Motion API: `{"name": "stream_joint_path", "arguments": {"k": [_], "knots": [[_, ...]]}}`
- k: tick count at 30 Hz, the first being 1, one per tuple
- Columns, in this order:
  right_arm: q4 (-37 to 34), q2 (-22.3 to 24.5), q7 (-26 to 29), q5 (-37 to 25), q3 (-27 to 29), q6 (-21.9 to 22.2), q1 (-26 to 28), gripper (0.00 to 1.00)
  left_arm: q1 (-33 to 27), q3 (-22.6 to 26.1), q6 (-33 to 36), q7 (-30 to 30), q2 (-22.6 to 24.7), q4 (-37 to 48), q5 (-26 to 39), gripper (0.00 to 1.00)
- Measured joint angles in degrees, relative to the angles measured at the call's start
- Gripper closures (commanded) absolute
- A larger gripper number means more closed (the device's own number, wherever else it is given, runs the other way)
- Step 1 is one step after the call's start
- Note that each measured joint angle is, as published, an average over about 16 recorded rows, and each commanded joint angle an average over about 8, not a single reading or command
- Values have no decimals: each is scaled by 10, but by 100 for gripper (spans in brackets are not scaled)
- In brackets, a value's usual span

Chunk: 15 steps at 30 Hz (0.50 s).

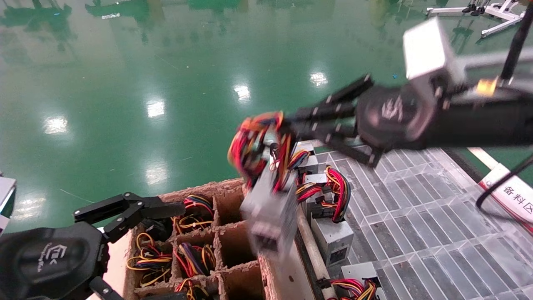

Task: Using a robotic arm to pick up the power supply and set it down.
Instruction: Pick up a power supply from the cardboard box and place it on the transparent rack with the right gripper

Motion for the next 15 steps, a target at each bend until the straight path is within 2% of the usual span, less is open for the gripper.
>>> {"name": "stream_joint_path", "arguments": {"k": [7,15], "knots": [[-111,-18,-71,-39,-11,29,80,100,0,0,0,0,0,0,0,0],[-208,-37,-163,-108,-35,93,151,100,0,0,0,0,0,0,0,0]]}}
